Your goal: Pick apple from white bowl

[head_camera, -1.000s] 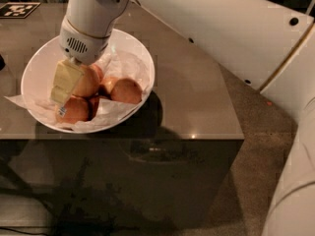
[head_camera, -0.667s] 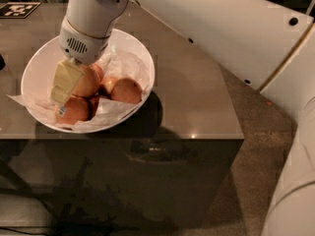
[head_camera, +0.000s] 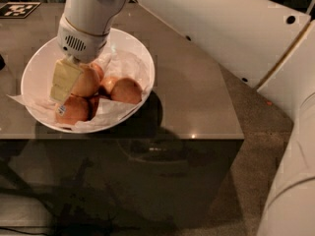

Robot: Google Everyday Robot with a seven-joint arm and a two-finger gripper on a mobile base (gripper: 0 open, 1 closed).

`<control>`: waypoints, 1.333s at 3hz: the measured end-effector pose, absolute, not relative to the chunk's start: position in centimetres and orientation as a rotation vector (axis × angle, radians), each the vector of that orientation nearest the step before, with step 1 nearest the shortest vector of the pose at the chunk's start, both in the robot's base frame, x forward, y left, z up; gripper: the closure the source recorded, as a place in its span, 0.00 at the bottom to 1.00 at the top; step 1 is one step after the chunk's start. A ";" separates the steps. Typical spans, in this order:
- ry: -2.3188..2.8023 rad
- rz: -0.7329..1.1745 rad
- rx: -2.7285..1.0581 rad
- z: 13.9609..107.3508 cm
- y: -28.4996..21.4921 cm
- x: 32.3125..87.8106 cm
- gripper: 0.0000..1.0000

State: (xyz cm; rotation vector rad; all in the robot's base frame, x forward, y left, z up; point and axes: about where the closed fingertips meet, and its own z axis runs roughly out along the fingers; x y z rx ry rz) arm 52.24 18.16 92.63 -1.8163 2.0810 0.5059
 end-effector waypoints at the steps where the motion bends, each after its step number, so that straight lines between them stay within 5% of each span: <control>1: 2.081 0.487 -1.824 93.3 18.0 52.4 1.00; 4: 2.027 0.449 -1.888 93.3 18.3 51.5 1.00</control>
Offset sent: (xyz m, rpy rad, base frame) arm -0.0011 -0.0012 0.0168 -0.0909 -0.0754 0.0775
